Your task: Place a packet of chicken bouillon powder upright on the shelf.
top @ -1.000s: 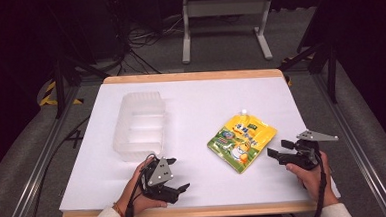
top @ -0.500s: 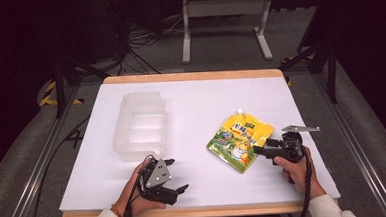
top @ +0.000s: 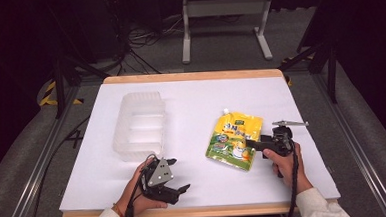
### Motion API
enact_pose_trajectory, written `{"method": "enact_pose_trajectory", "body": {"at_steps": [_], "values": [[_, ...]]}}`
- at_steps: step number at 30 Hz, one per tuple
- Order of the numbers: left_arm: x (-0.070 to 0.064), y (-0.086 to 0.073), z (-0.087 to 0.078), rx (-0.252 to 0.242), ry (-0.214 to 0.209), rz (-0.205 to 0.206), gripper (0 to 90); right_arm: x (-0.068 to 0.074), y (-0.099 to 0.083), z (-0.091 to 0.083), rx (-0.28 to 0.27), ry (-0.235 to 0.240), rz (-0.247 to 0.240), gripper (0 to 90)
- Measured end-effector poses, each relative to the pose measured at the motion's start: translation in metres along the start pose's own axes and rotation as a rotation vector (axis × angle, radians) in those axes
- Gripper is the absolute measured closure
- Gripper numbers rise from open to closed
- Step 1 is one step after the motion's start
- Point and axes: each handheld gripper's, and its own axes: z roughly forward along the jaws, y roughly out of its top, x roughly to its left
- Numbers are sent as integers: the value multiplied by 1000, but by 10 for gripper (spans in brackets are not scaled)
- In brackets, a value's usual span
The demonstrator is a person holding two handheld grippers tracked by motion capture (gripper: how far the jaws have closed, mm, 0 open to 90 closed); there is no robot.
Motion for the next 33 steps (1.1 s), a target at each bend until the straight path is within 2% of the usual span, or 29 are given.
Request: {"method": "enact_pose_trajectory", "body": {"at_steps": [4,5,8,9,11,13,14,16,17,20,24,26,28,31,33], "values": [[2,8,9,-10,-27,-13,149,-2,3,6,-1,63,42,194],[2,10,13,-9,-38,-13,154,-2,4,7,-2,66,38,204],[2,14,21,6,-51,-8,154,0,4,9,5,56,12,332],[2,14,21,6,-51,-8,154,0,4,9,5,56,12,332],[0,15,24,19,-54,-5,153,1,2,10,-2,21,2,518],[1,16,27,27,-61,8,151,3,2,11,-1,8,-18,649],[1,17,27,23,-60,-1,150,3,2,11,-6,3,-29,714],[3,18,28,27,-57,1,148,6,2,10,-21,6,-53,781],[3,18,28,27,-57,1,148,6,2,10,-21,6,-53,781],[2,20,27,22,-63,-2,147,12,1,5,-47,12,-104,879],[4,23,23,3,-61,-4,148,23,3,-12,-124,46,-172,900],[7,25,22,-3,-60,-11,152,30,5,-22,-155,77,-209,900],[9,28,23,-19,-57,-26,158,36,5,-28,-180,95,-245,900],[14,37,28,-31,-64,-54,176,48,3,-40,-216,156,-313,900],[19,43,33,-43,-60,-76,177,55,2,-46,-231,176,-354,900]]}}
